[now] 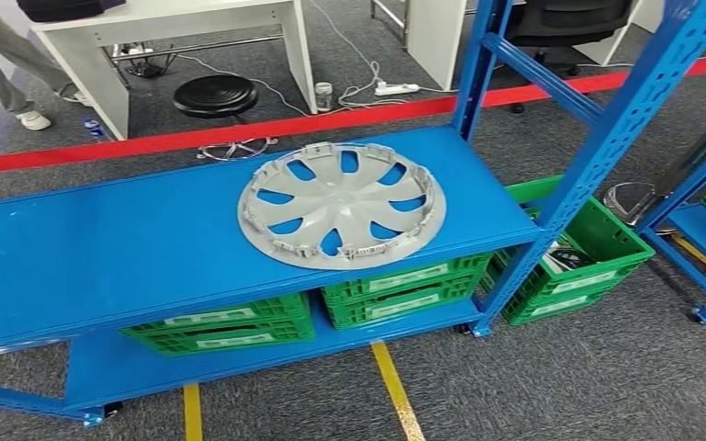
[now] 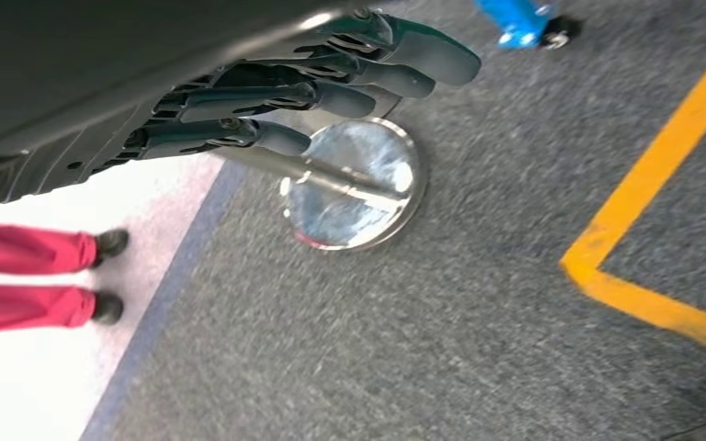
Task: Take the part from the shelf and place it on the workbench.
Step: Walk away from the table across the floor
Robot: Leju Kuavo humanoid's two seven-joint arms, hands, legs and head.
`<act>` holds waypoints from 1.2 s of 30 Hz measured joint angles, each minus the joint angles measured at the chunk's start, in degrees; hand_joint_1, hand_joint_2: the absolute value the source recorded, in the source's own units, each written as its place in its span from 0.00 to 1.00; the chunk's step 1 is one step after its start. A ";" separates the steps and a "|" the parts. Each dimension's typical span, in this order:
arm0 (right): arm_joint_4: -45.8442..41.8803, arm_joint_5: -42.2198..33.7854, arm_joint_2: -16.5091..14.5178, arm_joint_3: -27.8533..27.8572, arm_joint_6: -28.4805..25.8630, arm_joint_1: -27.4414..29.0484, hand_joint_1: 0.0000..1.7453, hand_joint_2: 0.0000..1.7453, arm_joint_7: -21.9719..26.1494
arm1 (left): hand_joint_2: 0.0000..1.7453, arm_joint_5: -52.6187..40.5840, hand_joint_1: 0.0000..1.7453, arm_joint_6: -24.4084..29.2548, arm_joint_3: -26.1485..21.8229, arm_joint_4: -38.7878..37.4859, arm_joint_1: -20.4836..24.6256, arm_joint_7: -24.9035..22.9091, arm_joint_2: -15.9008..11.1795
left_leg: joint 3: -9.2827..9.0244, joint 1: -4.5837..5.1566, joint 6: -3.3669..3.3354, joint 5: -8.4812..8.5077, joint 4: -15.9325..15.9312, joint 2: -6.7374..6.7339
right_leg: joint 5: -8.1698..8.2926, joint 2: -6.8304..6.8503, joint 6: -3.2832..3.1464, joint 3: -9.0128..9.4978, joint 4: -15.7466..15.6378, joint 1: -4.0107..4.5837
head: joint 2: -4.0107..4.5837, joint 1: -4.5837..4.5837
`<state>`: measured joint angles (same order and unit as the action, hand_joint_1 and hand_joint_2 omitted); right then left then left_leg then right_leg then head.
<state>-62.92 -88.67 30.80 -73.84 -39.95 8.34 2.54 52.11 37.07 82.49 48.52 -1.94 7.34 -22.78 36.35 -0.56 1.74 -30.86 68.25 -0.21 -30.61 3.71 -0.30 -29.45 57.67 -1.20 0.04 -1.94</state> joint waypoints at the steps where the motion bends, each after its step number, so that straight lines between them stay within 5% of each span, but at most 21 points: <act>1: 0.01 0.00 0.00 -0.01 0.00 -0.02 0.00 0.00 0.00 | 0.00 0.00 0.00 0.00 0.01 0.00 -0.05 0.00 -0.03 | -1.93 0.16 -0.25 1.79 -3.82 -1.24 | -0.29 0.65 0.18 0.26 0.00 0.05 | 0.00 -0.01; 4: 0.05 0.00 -0.02 -0.02 0.00 -0.14 0.00 0.00 0.00 | 0.00 0.00 0.00 0.00 0.00 -0.01 0.19 0.02 -0.06 | -4.89 0.84 -1.47 3.19 -9.97 -3.54 | -1.15 2.47 1.15 1.10 -0.06 0.43 | 0.00 0.08; 6: 0.08 0.00 -0.02 -0.02 0.00 -0.38 0.00 0.00 0.00 | 0.00 0.01 0.00 0.00 0.01 -0.03 0.05 0.04 -0.05 | -4.87 0.82 -2.24 3.30 -10.34 -2.37 | -1.44 3.35 1.77 1.84 -0.29 0.46 | 0.00 0.10; 9: 0.11 0.00 -0.01 -0.07 0.00 -0.46 0.00 0.00 -0.12 | 0.00 0.02 0.00 -0.01 0.04 -0.06 -0.05 0.05 0.01 | -5.09 0.41 -3.24 3.80 -10.98 -0.67 | -4.28 -0.64 2.50 0.44 3.80 0.24 | 0.01 0.47; 10: 0.13 0.00 -0.02 -0.10 0.00 -0.38 0.00 0.00 -0.14 | 0.00 0.02 0.00 -0.01 0.04 -0.07 0.02 0.06 0.05 | -5.02 0.43 -3.39 3.83 -10.99 -0.06 | -6.01 -2.34 2.60 -1.43 7.51 0.23 | 0.01 0.64; 12: 0.18 0.00 -0.02 -0.20 0.00 -0.27 0.00 0.00 -0.13 | 0.00 0.04 0.00 -0.01 0.04 -0.10 0.14 0.09 0.16 | -4.95 0.46 -3.55 3.80 -10.97 1.33 | -8.32 -3.50 2.66 -5.58 14.87 0.23 | 0.00 0.67; 14: 0.22 0.00 -0.02 -0.28 0.00 -0.23 0.00 0.00 -0.21 | 0.00 0.06 0.00 0.00 0.04 -0.14 0.14 0.10 0.22 | -5.17 0.47 -3.53 3.68 -10.93 2.80 | -6.31 -3.69 2.66 -6.86 15.32 0.18 | 0.00 0.68; 17: 0.32 0.00 -0.02 -0.32 0.00 -0.19 0.00 0.00 -0.13 | 0.00 0.07 0.00 -0.01 0.04 -0.18 0.19 0.13 0.29 | -5.55 0.48 -2.95 3.26 -10.69 4.99 | 0.12 -6.32 2.45 -3.18 4.81 -0.24 | 0.01 0.77; 19: 0.39 0.00 -0.03 -0.33 0.00 -0.25 0.00 0.00 0.15 | 0.00 0.09 0.00 0.00 0.04 -0.21 0.19 0.16 0.32 | -5.20 0.52 -2.30 3.17 -10.43 6.25 | 0.97 -7.85 2.03 -1.63 1.22 -0.36 | 0.01 0.80; 22: 0.45 0.00 -0.05 -0.32 0.00 -0.40 0.00 0.00 0.21 | 0.00 0.13 0.00 0.00 0.05 -0.29 -0.04 0.17 0.27 | -4.59 0.27 -1.34 3.14 -10.04 7.19 | 0.93 -6.31 1.10 -1.16 0.89 -0.23 | 0.01 0.73; 24: 0.47 0.00 -0.09 -0.32 0.00 -0.32 0.00 0.00 0.13 | 0.00 0.13 0.00 -0.01 0.06 -0.34 -0.01 0.18 0.24 | -3.13 0.30 -0.77 1.07 -6.82 4.65 | 0.97 -4.81 0.38 -0.94 0.66 -0.31 | 0.01 0.33; 26: 0.49 0.00 -0.10 -0.33 0.00 -0.17 0.00 0.00 0.10 | 0.00 0.11 0.00 -0.01 0.07 -0.40 0.18 0.19 0.31 | 0.31 0.25 -0.29 -2.51 0.24 1.72 | 0.76 -3.18 -0.11 -0.85 0.65 -0.12 | 0.01 -0.04; 28: 0.55 0.00 -0.11 -0.34 0.00 -0.12 0.00 0.00 0.07 | 0.00 0.11 0.00 -0.01 0.07 -0.44 0.18 0.20 0.40 | 2.81 0.09 -0.06 -3.93 5.31 0.93 | 0.54 -1.57 -0.28 -0.89 0.66 0.03 | 0.01 -0.04; 30: 0.60 0.00 -0.11 -0.33 0.00 -0.12 0.00 0.00 0.04 | 0.00 0.11 0.00 -0.01 0.09 -0.48 -0.03 0.20 0.44 | 1.52 0.03 -0.15 -1.35 3.07 0.63 | 0.22 -0.27 -0.21 -0.76 0.66 0.10 | 0.00 -0.05; 32: 0.62 0.00 -0.13 -0.31 0.00 -0.16 0.00 0.00 0.04 | 0.00 0.11 0.00 -0.01 0.11 -0.56 -0.12 0.30 0.42 | -2.45 0.21 -0.65 2.07 -4.18 -0.09 | -0.23 0.62 0.19 -0.33 0.70 0.23 | 0.00 -0.05; 34: 0.63 0.00 -0.17 -0.25 0.00 -0.25 0.00 0.00 0.07 | 0.00 0.08 0.00 0.00 0.11 -0.63 -0.14 0.51 0.42 | -5.05 0.46 -1.21 3.08 -9.14 -0.72 | -0.64 1.23 0.78 -0.05 0.79 0.44 | 0.00 0.04; 36: 0.62 0.00 -0.19 -0.13 0.00 -0.23 0.00 0.00 0.12 | 0.00 0.03 0.00 0.00 0.09 -0.69 -0.36 0.67 0.48 | -5.39 0.52 -1.20 2.91 -10.06 -0.77 | -0.89 1.44 0.56 0.04 0.83 0.57 | 0.00 0.15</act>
<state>-62.30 -88.67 30.61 -73.97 -39.95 8.10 2.65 52.13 37.07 82.58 47.83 -2.31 8.01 -22.30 30.96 -0.04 0.53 -27.95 58.20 -0.97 -31.50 5.15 0.25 -29.41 58.51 -0.63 0.04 -1.79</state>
